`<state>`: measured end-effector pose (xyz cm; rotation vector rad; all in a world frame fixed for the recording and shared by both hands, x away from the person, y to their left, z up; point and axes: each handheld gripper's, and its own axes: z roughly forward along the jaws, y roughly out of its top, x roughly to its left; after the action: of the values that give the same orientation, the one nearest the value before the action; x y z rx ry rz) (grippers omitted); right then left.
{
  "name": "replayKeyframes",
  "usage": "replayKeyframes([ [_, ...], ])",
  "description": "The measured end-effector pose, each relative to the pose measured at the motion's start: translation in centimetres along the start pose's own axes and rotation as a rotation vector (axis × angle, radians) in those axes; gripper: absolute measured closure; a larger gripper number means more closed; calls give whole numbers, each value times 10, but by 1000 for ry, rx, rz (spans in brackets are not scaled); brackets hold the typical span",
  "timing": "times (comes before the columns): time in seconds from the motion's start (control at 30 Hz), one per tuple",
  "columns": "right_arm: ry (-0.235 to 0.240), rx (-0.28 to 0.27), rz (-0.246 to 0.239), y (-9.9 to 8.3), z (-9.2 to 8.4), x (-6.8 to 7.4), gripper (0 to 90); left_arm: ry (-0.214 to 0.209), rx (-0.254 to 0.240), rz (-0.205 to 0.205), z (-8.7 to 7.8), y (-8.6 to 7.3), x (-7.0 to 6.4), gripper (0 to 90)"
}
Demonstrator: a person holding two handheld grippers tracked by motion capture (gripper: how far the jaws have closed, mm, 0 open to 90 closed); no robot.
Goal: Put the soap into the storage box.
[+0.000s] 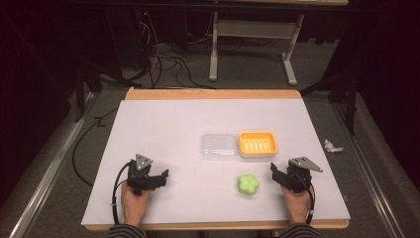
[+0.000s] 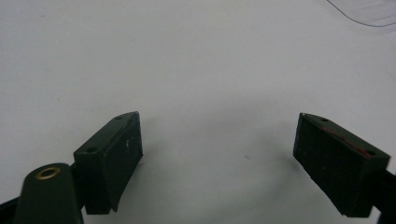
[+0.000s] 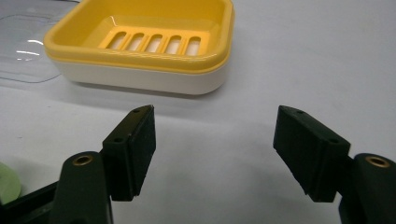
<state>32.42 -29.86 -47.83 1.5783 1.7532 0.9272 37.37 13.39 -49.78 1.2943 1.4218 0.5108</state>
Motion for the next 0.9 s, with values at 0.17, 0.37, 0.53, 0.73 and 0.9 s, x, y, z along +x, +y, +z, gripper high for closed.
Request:
replayKeyframes([
  [0.17,-16,-13,6,-1,-1,-1,280,4,9,10,1,-1,0,163],
  [0.37,12,1,40,0,0,-5,270,12,19,27,2,-2,-1,163],
  [0.53,8,18,32,1,2,-4,194,2,12,18,0,-1,-1,162],
  [0.73,20,30,32,1,3,-5,178,3,15,21,1,-1,0,162],
  [0.9,11,50,17,3,4,-3,188,9,21,25,2,-2,-1,162],
])
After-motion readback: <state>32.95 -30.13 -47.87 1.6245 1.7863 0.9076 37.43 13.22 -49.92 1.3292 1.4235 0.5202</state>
